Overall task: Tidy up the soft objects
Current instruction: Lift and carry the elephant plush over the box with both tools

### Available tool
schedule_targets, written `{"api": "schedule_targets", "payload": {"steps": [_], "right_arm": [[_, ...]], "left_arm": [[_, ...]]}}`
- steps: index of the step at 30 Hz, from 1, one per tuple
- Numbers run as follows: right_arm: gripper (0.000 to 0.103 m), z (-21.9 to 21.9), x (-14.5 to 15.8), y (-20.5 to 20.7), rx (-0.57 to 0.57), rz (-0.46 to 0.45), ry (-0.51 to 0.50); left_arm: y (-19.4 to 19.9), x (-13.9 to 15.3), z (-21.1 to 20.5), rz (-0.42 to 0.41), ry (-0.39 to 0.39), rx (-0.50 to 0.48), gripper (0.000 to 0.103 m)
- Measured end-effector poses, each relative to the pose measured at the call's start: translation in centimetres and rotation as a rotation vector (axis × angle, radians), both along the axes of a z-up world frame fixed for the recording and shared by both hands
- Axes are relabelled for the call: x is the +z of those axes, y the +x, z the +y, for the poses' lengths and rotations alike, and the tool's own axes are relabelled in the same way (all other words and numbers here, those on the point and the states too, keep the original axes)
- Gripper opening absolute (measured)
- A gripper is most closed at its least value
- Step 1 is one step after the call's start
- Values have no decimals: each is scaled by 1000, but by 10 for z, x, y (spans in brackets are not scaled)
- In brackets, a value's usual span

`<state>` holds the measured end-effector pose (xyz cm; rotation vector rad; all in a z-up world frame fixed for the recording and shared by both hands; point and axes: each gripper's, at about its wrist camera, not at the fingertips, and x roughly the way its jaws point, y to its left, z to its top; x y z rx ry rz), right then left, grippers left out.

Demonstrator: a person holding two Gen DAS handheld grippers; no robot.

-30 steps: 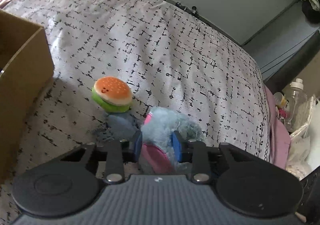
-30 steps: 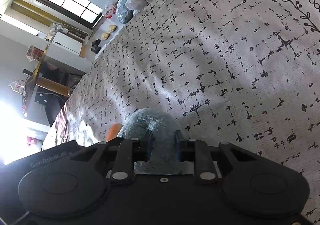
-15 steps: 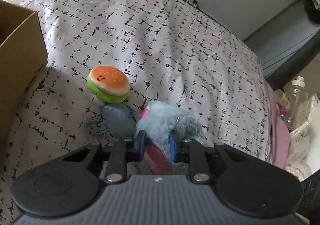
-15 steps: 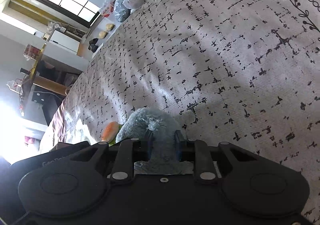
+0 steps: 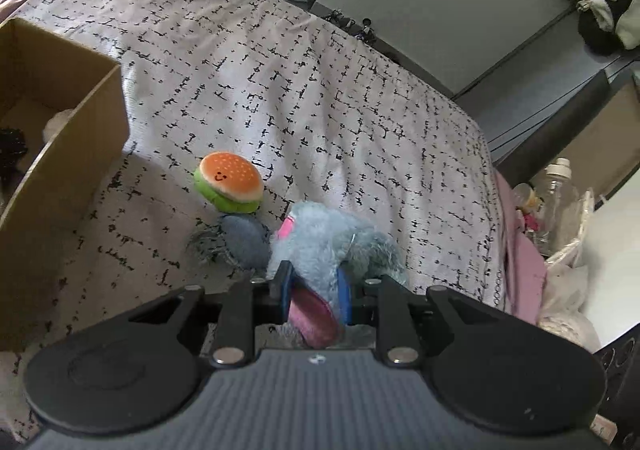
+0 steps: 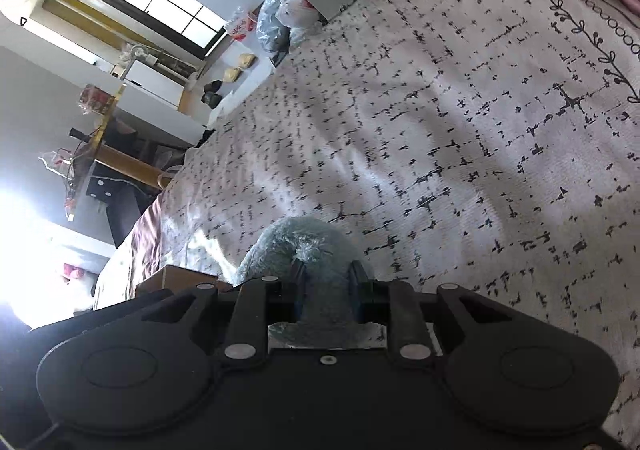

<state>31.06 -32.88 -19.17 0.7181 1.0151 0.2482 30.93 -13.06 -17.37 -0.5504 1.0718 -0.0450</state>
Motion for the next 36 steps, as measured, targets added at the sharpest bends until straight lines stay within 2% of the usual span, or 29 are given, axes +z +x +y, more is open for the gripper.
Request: {"api": "schedule_targets", "payload": {"steps": [9,23,36], "right_arm": [[22,21,26,-22,-2,-44,-18],[22,61,68,-35,33,-121,-36],[22,105,89,-41,70,-160,-44]], "left_arm": [[-24,22,22,-38,-18,9,22],[-49,61,63,-119,-30,41,22],[-63,81,105,-149,-34,91,22]]}}
